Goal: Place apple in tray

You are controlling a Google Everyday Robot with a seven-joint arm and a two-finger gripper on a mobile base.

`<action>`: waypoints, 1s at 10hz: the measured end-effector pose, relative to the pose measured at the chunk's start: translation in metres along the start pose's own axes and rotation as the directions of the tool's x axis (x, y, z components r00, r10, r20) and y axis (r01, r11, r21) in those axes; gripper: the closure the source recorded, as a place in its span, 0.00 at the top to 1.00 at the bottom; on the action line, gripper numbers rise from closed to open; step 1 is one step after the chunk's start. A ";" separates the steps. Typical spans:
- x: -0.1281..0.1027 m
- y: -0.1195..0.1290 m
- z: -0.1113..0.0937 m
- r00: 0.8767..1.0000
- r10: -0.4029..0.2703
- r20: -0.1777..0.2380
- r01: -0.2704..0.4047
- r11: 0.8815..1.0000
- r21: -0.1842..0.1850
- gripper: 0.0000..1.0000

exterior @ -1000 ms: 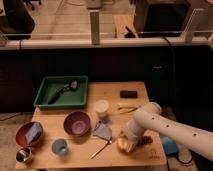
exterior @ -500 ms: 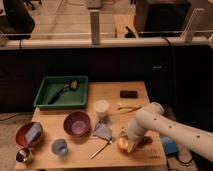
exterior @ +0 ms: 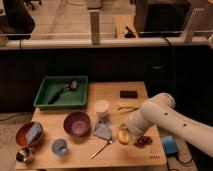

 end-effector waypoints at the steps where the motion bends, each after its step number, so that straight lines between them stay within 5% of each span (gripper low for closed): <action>1: -0.011 -0.012 -0.023 0.999 -0.032 -0.028 0.033 0.999 0.023 0.19; 4: -0.033 -0.047 -0.057 0.991 -0.110 -0.081 0.114 0.992 0.053 0.19; 10: -0.072 -0.160 -0.059 0.956 -0.273 -0.106 0.279 0.959 0.045 0.25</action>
